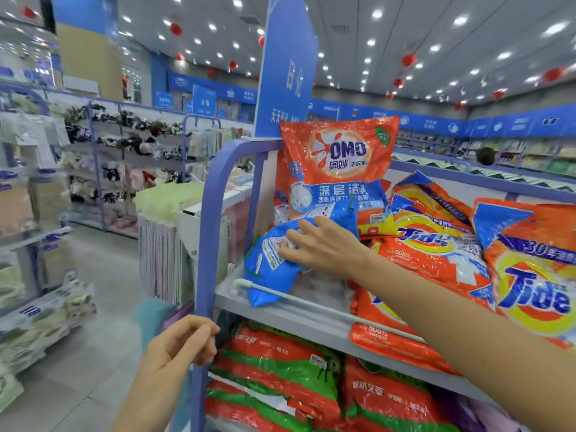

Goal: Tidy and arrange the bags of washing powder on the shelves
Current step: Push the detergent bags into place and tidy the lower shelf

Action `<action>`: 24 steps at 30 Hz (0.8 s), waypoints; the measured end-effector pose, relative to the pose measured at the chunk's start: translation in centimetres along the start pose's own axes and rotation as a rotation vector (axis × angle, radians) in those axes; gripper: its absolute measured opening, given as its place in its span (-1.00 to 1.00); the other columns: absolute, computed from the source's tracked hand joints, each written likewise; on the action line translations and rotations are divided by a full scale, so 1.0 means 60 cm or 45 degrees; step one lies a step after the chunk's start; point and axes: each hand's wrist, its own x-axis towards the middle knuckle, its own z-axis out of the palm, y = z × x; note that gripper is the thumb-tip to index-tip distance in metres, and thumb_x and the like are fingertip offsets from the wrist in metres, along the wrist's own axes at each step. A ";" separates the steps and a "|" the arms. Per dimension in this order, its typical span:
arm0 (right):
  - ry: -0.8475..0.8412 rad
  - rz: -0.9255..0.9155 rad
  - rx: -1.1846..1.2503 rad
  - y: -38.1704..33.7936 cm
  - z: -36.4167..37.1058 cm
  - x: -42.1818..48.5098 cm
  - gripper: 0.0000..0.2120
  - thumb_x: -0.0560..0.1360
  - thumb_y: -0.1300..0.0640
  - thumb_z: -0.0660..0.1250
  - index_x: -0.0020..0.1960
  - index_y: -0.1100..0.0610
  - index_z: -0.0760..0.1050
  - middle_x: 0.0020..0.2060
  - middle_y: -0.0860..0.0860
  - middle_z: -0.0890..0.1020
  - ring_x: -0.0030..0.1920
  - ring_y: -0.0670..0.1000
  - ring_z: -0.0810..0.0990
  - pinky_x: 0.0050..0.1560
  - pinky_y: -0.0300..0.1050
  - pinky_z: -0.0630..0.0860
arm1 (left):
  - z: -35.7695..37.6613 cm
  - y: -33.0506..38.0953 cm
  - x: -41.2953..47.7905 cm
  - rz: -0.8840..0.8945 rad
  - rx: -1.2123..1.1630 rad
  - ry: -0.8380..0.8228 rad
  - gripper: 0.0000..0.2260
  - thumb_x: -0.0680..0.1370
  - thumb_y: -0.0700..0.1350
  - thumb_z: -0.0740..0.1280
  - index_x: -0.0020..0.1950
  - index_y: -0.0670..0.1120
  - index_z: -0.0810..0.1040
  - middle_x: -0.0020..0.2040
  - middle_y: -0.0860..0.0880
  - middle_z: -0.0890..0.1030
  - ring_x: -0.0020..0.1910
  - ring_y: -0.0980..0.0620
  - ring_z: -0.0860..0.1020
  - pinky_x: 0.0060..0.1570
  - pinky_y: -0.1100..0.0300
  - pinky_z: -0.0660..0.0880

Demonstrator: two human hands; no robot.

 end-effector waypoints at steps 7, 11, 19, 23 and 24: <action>-0.075 0.395 0.099 -0.040 -0.010 -0.020 -0.79 0.35 0.28 0.25 -0.25 -0.02 0.53 -0.53 -0.05 0.45 -0.53 -0.03 0.42 -0.50 -0.21 0.27 | -0.008 -0.011 0.005 -0.058 -0.019 -0.046 -0.83 0.54 -0.39 0.19 -0.20 -0.34 0.53 -0.47 -0.14 0.47 -0.47 0.05 0.42 -0.43 0.29 0.41; -0.221 0.519 0.206 -0.051 -0.015 -0.025 -0.78 0.19 0.22 0.49 -0.24 -0.01 0.56 -0.58 -0.05 0.43 -0.59 -0.01 0.41 -0.49 -0.24 0.26 | -0.013 -0.019 0.004 -0.082 -0.015 -0.068 -0.84 0.54 -0.37 0.20 -0.19 -0.33 0.54 -0.46 -0.16 0.48 -0.46 0.04 0.42 -0.43 0.28 0.39; -0.208 0.514 0.207 -0.009 0.001 0.012 -0.74 0.12 0.15 0.54 -0.27 -0.05 0.55 -0.55 -0.07 0.49 -0.53 -0.03 0.49 -0.47 -0.26 0.26 | -0.011 -0.026 0.019 -0.082 -0.004 -0.090 -0.83 0.54 -0.37 0.21 -0.20 -0.30 0.55 -0.46 -0.15 0.49 -0.47 0.05 0.44 -0.43 0.30 0.40; -0.135 0.418 0.067 -0.010 0.008 0.029 -0.81 0.20 0.20 0.45 -0.28 -0.03 0.52 -0.52 -0.08 0.49 -0.47 -0.06 0.49 -0.44 -0.22 0.31 | 0.016 -0.029 0.021 -0.052 0.043 -0.173 -0.81 0.55 -0.36 0.23 -0.21 -0.24 0.57 -0.45 -0.14 0.51 -0.45 0.06 0.45 -0.40 0.30 0.41; -0.146 0.440 0.081 -0.014 0.009 0.030 -0.81 0.18 0.19 0.46 -0.30 -0.03 0.51 -0.54 -0.07 0.48 -0.49 -0.06 0.48 -0.45 -0.22 0.30 | 0.023 -0.030 0.020 -0.047 0.046 -0.193 -0.80 0.54 -0.36 0.23 -0.22 -0.23 0.58 -0.45 -0.14 0.52 -0.44 0.06 0.45 -0.40 0.30 0.41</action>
